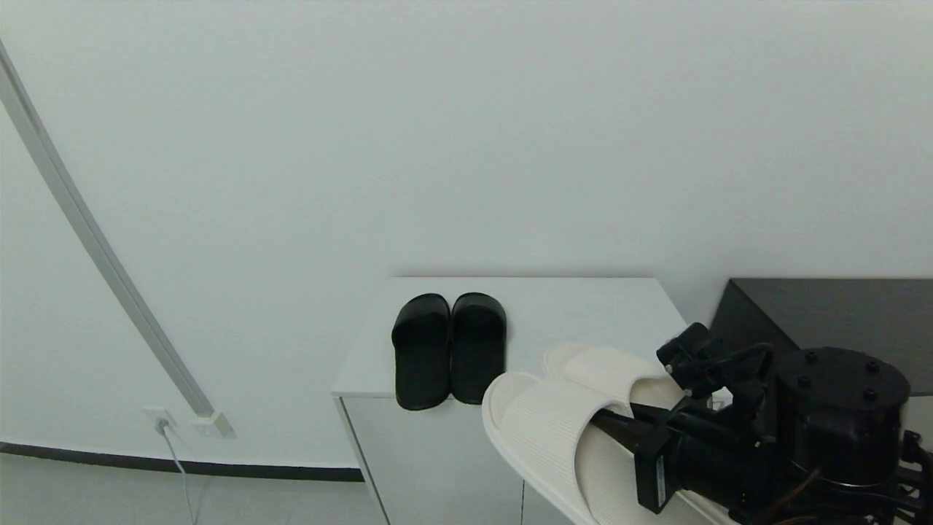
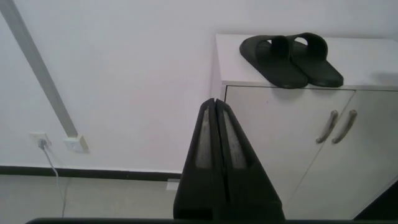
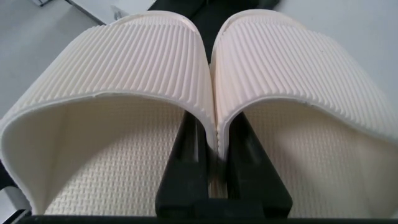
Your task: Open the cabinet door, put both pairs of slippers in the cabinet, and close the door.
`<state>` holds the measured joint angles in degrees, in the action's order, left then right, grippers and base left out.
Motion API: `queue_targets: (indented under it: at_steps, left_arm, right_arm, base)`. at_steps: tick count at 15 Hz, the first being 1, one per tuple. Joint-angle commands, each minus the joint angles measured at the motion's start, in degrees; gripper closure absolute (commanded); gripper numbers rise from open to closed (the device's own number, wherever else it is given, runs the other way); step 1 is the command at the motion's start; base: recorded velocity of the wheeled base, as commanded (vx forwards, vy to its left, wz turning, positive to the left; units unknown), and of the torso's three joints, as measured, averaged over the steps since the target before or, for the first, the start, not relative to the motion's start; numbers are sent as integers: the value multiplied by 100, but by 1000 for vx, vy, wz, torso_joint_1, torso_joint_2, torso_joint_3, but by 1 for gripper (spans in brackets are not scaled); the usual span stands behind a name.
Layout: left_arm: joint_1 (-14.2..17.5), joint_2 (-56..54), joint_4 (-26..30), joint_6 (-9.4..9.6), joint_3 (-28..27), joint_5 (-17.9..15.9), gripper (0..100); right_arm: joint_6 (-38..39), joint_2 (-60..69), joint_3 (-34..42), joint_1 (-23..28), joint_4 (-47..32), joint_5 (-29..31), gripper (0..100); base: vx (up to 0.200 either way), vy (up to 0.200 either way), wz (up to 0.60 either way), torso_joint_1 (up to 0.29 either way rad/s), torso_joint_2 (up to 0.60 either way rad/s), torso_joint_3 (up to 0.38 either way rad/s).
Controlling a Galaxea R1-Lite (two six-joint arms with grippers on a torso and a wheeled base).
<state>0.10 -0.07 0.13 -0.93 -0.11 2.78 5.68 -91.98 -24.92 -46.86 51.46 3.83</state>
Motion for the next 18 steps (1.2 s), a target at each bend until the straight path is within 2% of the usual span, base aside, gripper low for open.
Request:
queue_targets:
  at_steps: [1, 14, 18]
  left_arm:
    - [-1, 7, 4, -4, 2, 3, 100]
    - [-1, 7, 4, -4, 2, 3, 100]
    - [-1, 7, 4, 14, 2, 12, 100]
  right_arm:
    - [-93, 22, 48, -7, 14, 4, 100]
    - [-129, -31, 92, -7, 14, 22, 100]
    - [-146, -40, 136, -16, 14, 22, 100]
  base:
    - [0, 0, 0, 0, 0, 0]
    - [0, 0, 0, -3, 5, 4]
    - [0, 0, 0, -141, 325, 165]
